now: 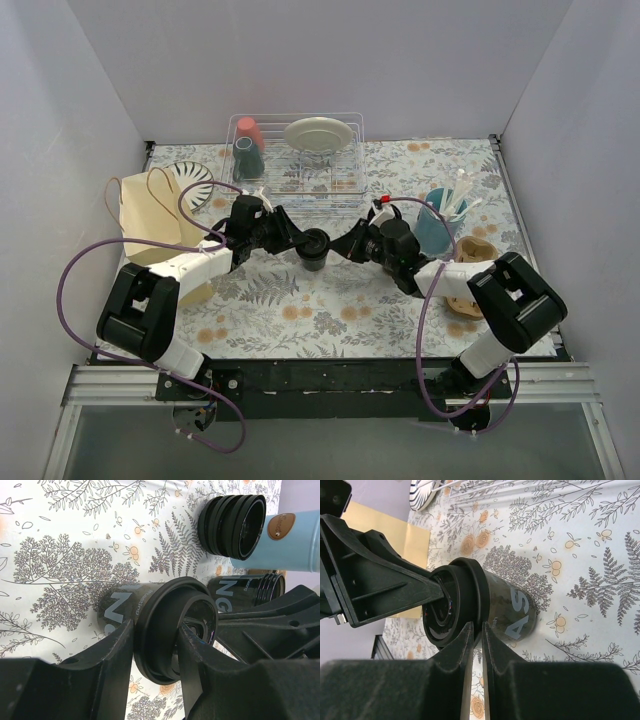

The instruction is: Pack the takeout coffee

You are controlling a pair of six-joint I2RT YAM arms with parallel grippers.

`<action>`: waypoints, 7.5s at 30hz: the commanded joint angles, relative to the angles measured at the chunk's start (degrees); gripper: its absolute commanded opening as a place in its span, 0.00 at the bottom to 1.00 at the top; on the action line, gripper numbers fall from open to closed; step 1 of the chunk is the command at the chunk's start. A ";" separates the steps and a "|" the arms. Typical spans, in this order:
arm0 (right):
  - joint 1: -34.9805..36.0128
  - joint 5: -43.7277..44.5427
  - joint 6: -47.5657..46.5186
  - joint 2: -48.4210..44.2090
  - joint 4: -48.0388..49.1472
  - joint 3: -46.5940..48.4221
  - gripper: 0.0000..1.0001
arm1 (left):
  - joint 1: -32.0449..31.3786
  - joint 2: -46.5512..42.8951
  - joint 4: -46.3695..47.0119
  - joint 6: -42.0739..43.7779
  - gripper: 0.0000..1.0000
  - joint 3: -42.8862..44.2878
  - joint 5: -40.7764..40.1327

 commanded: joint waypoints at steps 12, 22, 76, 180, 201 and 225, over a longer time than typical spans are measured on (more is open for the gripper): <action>0.43 -5.18 -8.49 -6.52 -27.19 13.36 0.38 | -0.71 9.70 -22.75 7.95 0.34 -1.64 -8.93; -2.29 0.72 -14.47 -4.51 -38.89 23.39 0.44 | -0.71 8.65 -21.17 8.03 0.35 -2.25 -8.84; -6.60 -12.63 -16.15 8.51 -35.38 26.83 0.35 | -1.68 8.74 -20.02 9.53 0.35 -1.46 -8.84; -2.12 -0.69 -9.56 -0.55 -32.30 17.08 0.32 | -2.47 5.92 -24.15 5.66 0.45 6.19 -5.50; -3.96 -1.21 -9.91 -3.89 -31.60 15.23 0.31 | -2.47 5.75 -24.15 6.63 0.42 5.48 -6.38; -4.14 -20.11 2.56 7.63 0.90 2.31 0.15 | -2.47 7.42 -23.54 7.77 0.42 2.58 -7.87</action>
